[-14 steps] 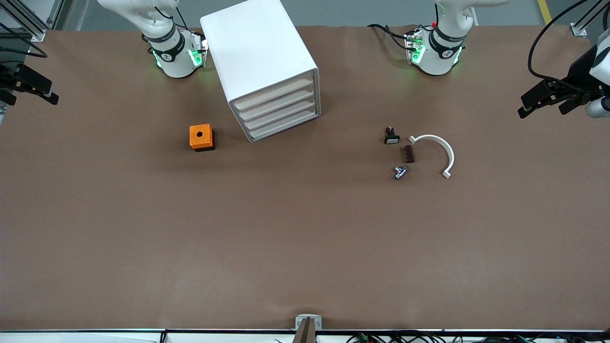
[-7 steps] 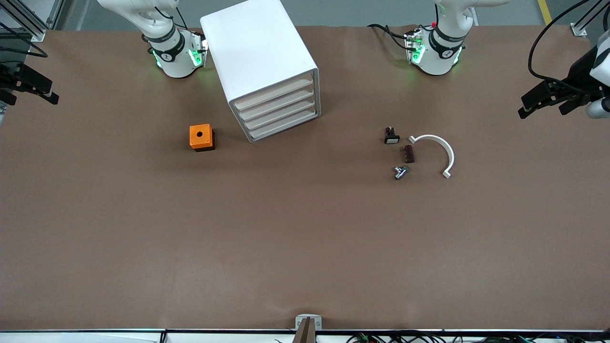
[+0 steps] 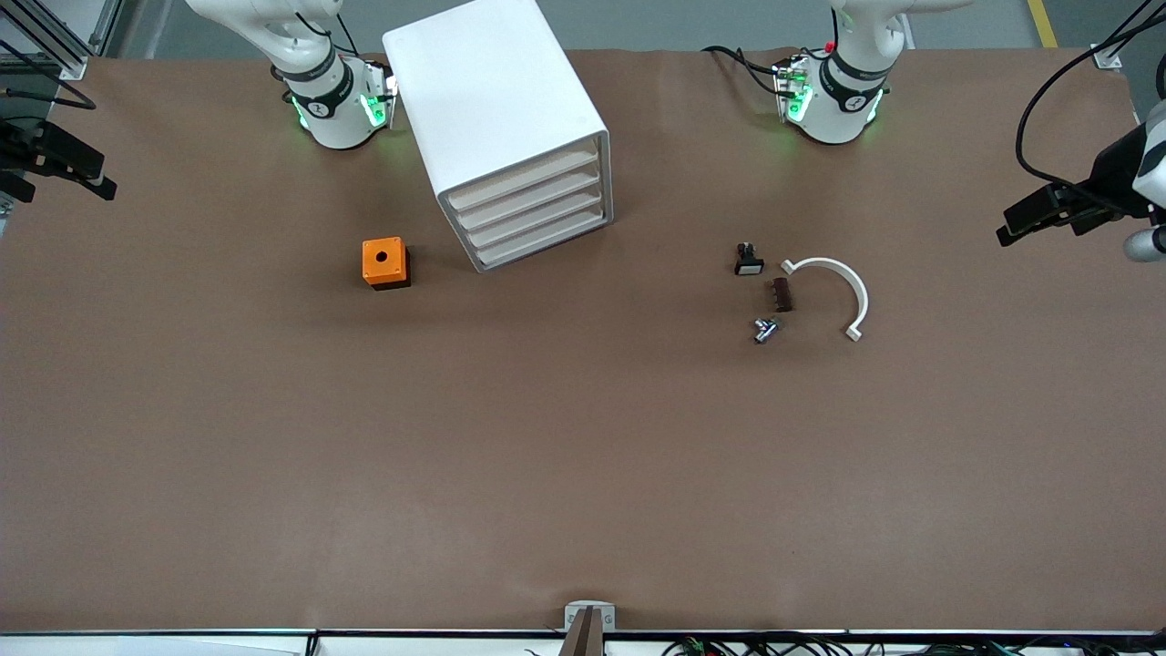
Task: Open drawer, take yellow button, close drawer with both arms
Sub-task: 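Move the left gripper toward the white drawer cabinet's drawer handle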
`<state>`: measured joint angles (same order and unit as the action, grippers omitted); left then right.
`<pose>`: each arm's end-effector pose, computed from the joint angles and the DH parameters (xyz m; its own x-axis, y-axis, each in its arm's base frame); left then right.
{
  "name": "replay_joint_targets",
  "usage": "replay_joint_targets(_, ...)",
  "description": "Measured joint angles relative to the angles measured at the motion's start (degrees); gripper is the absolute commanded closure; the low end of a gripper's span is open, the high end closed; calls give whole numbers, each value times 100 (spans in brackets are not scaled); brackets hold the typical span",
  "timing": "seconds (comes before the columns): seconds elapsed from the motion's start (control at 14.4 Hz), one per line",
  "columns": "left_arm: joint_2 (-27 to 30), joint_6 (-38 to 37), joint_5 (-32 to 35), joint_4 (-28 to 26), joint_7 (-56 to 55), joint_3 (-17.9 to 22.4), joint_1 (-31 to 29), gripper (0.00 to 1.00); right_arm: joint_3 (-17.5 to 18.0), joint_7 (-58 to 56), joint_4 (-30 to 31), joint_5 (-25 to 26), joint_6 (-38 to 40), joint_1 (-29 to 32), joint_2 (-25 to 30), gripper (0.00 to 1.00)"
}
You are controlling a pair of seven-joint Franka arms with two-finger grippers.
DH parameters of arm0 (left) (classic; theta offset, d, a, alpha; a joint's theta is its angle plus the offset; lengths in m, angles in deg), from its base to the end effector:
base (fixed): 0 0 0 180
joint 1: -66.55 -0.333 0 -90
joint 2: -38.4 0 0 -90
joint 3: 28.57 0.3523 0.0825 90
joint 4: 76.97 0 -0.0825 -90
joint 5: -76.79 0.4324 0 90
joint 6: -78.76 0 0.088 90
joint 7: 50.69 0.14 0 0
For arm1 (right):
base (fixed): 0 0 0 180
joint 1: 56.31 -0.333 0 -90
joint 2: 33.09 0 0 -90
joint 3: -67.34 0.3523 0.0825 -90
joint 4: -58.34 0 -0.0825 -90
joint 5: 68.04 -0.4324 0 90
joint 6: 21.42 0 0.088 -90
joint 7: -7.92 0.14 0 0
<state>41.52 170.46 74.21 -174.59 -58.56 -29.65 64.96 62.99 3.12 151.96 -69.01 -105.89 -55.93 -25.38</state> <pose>0.5818 -0.0013 0.5936 0.9876 0.1470 -0.0544 0.1491 -0.9881 0.0367 0.5426 -0.0454 0.6640 0.9997 0.0038 -0.0231 0.0031 -0.9996 -0.0291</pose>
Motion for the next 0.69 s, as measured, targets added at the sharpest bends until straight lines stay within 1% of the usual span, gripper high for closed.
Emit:
replay_joint_targets(0.21,-243,-27,0,-8,0,-63,48,0,1,0,-10,-2,-12,-2,1,0)
replay_joint_targets(0.35,-457,-168,-4,-18,-10,-236,85,0,1,1,-57,-4,-28,-2,1,0)
replay_joint_targets(0.49,-676,-278,-6,-22,-332,-534,104,0,1,2,-198,-4,-28,-3,1,0)
replay_joint_targets(0.69,-947,-549,-39,31,-1363,-1073,189,0,-2,3,-292,-4,-21,-2,-36,0)
